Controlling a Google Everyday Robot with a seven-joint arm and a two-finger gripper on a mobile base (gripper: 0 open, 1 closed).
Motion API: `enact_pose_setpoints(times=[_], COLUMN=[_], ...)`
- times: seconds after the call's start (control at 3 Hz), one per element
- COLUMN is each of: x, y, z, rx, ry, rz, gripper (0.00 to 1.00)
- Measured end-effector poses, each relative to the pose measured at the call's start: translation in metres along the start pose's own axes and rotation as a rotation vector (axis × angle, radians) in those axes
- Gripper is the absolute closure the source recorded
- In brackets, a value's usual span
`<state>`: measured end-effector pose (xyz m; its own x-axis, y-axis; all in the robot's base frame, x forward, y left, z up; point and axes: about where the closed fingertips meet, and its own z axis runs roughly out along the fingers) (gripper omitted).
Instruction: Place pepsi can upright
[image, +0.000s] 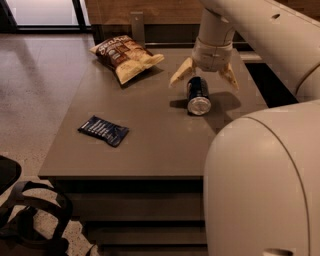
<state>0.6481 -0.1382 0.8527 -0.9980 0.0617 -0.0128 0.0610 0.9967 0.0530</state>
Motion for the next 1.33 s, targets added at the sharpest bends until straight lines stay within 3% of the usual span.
enact_pose_setpoints(times=[0.67,1.33], x=[-0.011,-0.011], y=[0.004,0.006], z=[0.003,0.019], rx=[-0.026,-0.011], ry=[-0.102,-0.051], rz=[-0.101,-0.144], gripper=[0.0,0.0])
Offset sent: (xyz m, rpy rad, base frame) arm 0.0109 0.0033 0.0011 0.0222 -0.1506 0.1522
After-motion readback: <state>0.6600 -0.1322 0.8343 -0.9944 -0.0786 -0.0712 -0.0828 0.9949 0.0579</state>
